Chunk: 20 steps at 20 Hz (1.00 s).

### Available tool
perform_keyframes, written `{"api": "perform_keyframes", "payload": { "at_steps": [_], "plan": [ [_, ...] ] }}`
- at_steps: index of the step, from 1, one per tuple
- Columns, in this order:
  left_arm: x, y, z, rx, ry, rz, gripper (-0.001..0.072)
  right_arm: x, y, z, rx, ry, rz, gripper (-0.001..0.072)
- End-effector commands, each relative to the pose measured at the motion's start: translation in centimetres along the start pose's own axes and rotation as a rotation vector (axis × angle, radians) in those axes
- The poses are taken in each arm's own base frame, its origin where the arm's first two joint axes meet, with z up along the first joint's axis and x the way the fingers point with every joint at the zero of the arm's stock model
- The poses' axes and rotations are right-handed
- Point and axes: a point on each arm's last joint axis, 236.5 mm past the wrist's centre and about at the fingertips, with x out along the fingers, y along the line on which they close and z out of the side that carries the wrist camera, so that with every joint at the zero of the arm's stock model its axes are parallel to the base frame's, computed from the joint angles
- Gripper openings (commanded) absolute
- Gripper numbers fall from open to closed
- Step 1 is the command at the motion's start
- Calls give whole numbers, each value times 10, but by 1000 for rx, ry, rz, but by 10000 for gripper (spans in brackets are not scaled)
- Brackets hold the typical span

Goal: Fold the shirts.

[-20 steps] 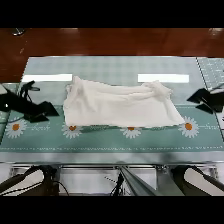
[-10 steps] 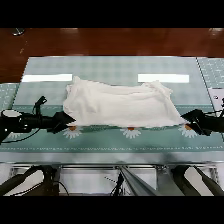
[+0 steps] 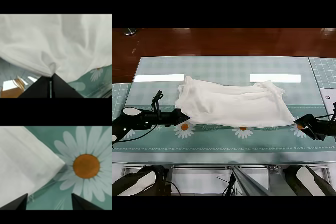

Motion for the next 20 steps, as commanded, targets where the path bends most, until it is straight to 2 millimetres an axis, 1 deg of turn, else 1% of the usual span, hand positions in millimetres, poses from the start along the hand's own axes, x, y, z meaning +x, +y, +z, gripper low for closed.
{"api": "perform_keyframes", "payload": {
  "at_steps": [1, 4, 7, 9, 11, 13, 14, 15, 16, 17, 18, 19, 20],
  "plan": [
    [0, -5, -1, 8, 9, -14, 20, 2, -18, 0, 14, 17, -72, 619],
    [0, -6, -1, 8, 11, -15, 20, 16, -12, -1, 38, 87, -26, 619],
    [0, -6, -3, 8, 16, -18, 20, 27, 19, 13, -11, 112, 94, 619],
    [0, -6, -3, 7, 16, -18, 20, 41, 30, 16, -55, 171, 92, 619],
    [-1, -7, -4, 3, 23, -22, 20, 57, 46, 15, -92, 229, 94, 619],
    [-1, -8, -5, -9, 28, -25, 20, 67, 69, 17, -135, 255, 112, 619],
    [-1, -8, -6, -8, 29, -26, 20, 70, 81, 20, -163, 254, 119, 606],
    [-1, -8, -6, -8, 29, -26, 20, 71, 90, 23, -195, 249, 122, 449],
    [-1, -9, -5, -5, 28, -27, 20, 70, 102, 26, -227, 241, 131, 78],
    [-4, -15, -1, 8, 27, -38, 20, 65, 115, 30, -247, 238, 150, 34],
    [-10, -28, 10, 41, 16, -57, 20, 55, 133, 34, -278, 239, 182, 34],
    [-21, -48, 26, 84, -12, -89, 19, 39, 155, 43, -315, 230, 218, 34],
    [-41, -81, 52, 134, -70, -151, 19, 11, 184, 60, -356, 181, 268, 34]
  ]
}}
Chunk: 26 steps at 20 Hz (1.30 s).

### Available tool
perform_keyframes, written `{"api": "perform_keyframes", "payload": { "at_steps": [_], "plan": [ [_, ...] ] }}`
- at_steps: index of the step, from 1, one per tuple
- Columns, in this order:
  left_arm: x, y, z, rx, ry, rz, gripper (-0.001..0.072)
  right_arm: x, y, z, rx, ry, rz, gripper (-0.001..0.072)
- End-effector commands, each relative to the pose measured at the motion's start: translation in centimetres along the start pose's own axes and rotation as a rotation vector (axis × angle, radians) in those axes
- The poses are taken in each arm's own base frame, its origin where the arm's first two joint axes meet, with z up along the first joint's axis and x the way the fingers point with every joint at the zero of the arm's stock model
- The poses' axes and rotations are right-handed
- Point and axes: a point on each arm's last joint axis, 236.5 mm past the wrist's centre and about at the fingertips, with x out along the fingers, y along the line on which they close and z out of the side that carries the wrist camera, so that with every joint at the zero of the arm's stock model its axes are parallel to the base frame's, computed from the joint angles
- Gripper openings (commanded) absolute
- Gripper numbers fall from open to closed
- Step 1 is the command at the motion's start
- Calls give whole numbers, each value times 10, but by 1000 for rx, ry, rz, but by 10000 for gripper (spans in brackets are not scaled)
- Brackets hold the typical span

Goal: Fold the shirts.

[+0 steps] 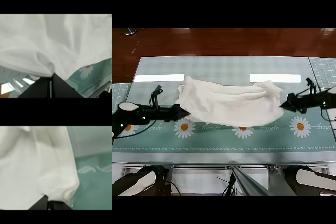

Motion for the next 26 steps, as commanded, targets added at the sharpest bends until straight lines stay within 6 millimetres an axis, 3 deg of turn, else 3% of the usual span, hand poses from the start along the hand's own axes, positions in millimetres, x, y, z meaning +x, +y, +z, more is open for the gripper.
{"api": "perform_keyframes", "payload": {
  "at_steps": [1, 3, 5, 7, 9, 11, 12, 15, 17, 18, 21, 23, 26],
  "plan": [
    [-46, -84, 65, 142, -137, -149, 19, -64, 91, 45, -150, -107, 127, 34],
    [-113, -173, 117, 300, -323, -256, 19, -159, 163, 81, -304, -355, 152, 34],
    [-188, -258, 136, 503, -489, -300, 19, -268, 237, 81, -479, -632, 168, 34],
    [-259, -330, 128, 669, -643, -314, 19, -361, 291, 38, -629, -863, 147, 34],
    [-319, -379, 103, 813, -787, -271, 18, -428, 323, -27, -743, -1054, 114, 34],
    [-369, -401, 73, 923, -925, -138, 18, -468, 332, -86, -806, -1198, 64, 34],
    [-393, -402, 57, 956, -1002, -40, 19, -483, 333, -114, -824, -1261, 36, 34],
    [-452, -376, 17, 931, -1179, 241, 18, -503, 334, -184, -859, -1359, 17, 34],
    [-477, -356, -12, 917, -1235, 389, 19, -501, 328, -212, -863, -1363, -1, 34],
    [-483, -349, -24, 912, -1243, 433, 18, -498, 321, -217, -852, -1350, -23, 34],
    [-488, -341, -46, 910, -1244, 470, 19, -477, 291, -209, -793, -1242, -128, 34],
    [-478, -331, -39, 892, -1204, 478, 19, -459, 267, -196, -726, -1157, -187, 34],
    [-423, -287, -2, 809, -1014, 482, 19, -421, 243, -166, -658, -1017, -194, 34]
  ]
}}
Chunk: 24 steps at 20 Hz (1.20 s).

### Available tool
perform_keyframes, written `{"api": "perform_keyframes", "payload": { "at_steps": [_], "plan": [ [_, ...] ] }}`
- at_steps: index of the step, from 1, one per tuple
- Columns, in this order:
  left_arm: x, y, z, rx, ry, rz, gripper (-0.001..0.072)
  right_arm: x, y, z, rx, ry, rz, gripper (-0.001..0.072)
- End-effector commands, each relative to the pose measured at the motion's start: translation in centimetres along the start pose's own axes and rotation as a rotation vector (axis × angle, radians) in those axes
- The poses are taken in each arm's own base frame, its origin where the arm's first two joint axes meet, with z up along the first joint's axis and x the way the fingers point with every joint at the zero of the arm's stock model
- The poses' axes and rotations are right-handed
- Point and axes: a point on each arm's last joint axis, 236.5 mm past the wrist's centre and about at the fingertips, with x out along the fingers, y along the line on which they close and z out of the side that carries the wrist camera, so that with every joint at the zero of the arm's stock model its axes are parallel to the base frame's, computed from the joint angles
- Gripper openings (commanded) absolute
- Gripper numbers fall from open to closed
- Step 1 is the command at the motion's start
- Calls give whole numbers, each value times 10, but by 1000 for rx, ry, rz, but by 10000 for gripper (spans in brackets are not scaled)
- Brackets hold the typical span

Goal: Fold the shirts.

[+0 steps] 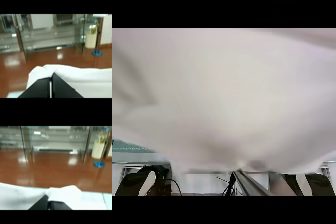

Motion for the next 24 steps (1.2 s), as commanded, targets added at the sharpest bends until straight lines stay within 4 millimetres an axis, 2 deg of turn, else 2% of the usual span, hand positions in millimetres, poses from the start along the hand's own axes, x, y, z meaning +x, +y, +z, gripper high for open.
{"api": "perform_keyframes", "payload": {
  "at_steps": [1, 3, 4, 6, 8, 9, 11, 15, 18, 19, 20, 21, 22, 23, 24],
  "plan": [
    [45, 3, -69, -61, 199, -32, 19, 39, -22, -46, 62, 163, -21, 34],
    [93, -3, -130, -147, 335, -97, 19, 79, -34, -73, 108, 216, 0, 34],
    [114, -7, -159, -190, 391, -125, 19, 102, -44, -94, 140, 260, 0, 34],
    [149, -17, -222, -289, 530, -177, 19, 146, -64, -151, 210, 382, -9, 34],
    [183, -24, -276, -335, 634, -196, 19, 189, -76, -212, 313, 492, 1, 34],
    [201, -28, -294, -344, 656, -200, 19, 212, -79, -238, 356, 524, 21, 34],
    [242, -35, -326, -355, 687, -204, 19, 256, -92, -273, 434, 571, 29, 34],
    [302, -60, -374, -437, 770, -202, 19, 349, -113, -314, 655, 585, 52, 34],
    [335, -74, -396, -472, 805, -220, 21, 400, -105, -346, 841, 657, 146, 35],
    [340, -79, -401, -496, 826, -234, 87, 410, -102, -354, 901, 675, 168, 50],
    [342, -82, -405, -502, 848, -243, 439, 417, -97, -359, 958, 689, 195, 273],
    [339, -84, -411, -500, 888, -256, 707, 420, -92, -361, 991, 701, 219, 597],
    [332, -82, -414, -492, 942, -268, 706, 419, -89, -361, 981, 714, 241, 625],
    [321, -77, -415, -491, 1003, -284, 705, 414, -89, -359, 935, 724, 266, 624],
    [307, -68, -415, -479, 1058, -302, 704, 402, -90, -355, 892, 757, 302, 622]
  ]
}}
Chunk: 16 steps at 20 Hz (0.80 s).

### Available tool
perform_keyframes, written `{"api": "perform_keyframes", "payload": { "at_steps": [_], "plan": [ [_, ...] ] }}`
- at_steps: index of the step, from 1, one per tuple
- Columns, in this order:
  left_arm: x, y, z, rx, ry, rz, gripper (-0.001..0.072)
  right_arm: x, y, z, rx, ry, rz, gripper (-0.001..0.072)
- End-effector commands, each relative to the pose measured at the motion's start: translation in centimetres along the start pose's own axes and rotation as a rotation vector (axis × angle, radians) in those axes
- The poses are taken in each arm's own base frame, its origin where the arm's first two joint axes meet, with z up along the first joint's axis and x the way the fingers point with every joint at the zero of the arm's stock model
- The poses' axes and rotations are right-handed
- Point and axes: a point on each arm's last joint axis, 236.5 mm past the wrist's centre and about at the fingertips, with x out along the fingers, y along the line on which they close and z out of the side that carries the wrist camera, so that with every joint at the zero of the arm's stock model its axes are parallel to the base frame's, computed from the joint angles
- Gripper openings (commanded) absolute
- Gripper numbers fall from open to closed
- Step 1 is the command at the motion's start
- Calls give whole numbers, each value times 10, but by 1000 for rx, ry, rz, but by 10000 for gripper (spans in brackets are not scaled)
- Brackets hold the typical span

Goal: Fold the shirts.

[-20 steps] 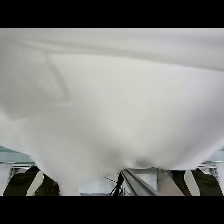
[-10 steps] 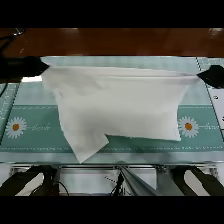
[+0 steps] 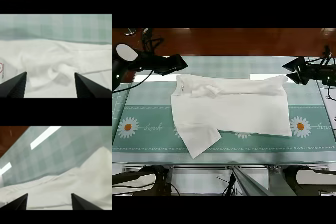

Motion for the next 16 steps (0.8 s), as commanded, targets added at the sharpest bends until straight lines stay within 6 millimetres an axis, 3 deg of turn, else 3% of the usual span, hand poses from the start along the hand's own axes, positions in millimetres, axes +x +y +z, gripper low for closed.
{"api": "perform_keyframes", "payload": {
  "at_steps": [1, 3, 7, 9, 13, 16],
  "plan": [
    [-22, 19, -32, 0, 215, -10, 704, -15, 3, -13, -33, 128, 58, 622],
    [-54, 47, -51, -32, 302, 3, 704, -58, -6, -23, -69, 181, 26, 621],
    [-98, 99, -84, -185, 278, 57, 704, -143, -59, -46, -161, 142, -274, 621],
    [-100, 120, -121, -285, 267, 84, 704, -147, -62, -64, -96, 46, -248, 620],
    [-78, 131, -213, -413, 328, 50, 703, -130, -60, -149, -23, 52, -159, 621],
    [-64, 137, -251, -485, 338, 50, 703, -125, -57, -186, -3, 23, -124, 620]
  ]
}}
